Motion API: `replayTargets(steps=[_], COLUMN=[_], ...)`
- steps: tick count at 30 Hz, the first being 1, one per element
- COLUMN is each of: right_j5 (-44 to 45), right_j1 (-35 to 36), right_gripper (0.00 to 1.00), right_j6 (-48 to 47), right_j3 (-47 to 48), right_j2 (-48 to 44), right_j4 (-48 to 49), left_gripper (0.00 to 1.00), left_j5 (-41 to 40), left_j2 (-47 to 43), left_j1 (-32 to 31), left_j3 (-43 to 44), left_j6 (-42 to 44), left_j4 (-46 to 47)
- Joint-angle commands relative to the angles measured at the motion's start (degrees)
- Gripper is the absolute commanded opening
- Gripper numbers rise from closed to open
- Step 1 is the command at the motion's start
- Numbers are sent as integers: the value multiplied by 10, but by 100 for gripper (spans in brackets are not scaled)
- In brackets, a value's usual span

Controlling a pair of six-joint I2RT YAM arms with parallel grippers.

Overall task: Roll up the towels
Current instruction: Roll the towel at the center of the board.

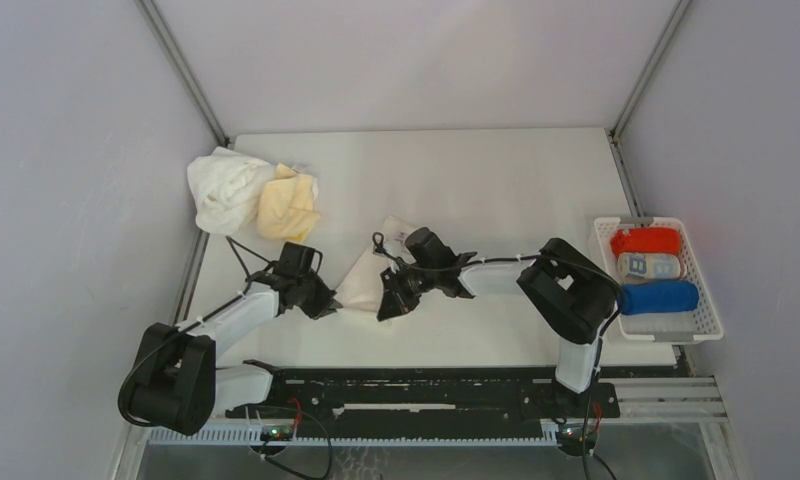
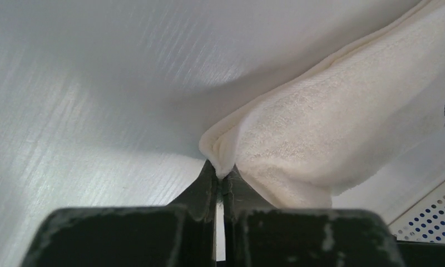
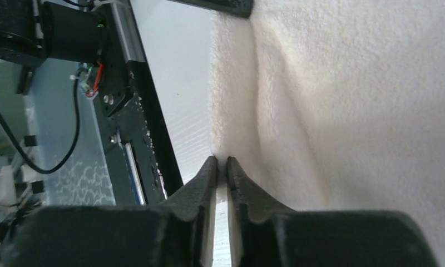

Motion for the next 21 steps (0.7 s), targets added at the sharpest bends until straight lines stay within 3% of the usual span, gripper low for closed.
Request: replayTargets(steps=[1,5,9,14,21], right_j5=[69,194,314,441,503], right_j1=[29,82,143,210,262], right_gripper=[17,45,60,67,66], right_j6=[-75,-147,-209,-259,-306], right_j3=[4,2,-4,-1,17], right_j2=[-74,-118,-135,-108,-57], right_j4=[-28,-57,-52,-42,-54], left_gripper=[0,0,0,0,0], left_j5=[-24,-21,-18,-11,-2], left_j2=[3,3,7,14,31], left_j1=[-1,0,-1,-1,0], left_j3=[46,64,77,87,98], left_j6=[20,19,16,13,11], left_j4=[-49,-78,-99,-113,-119])
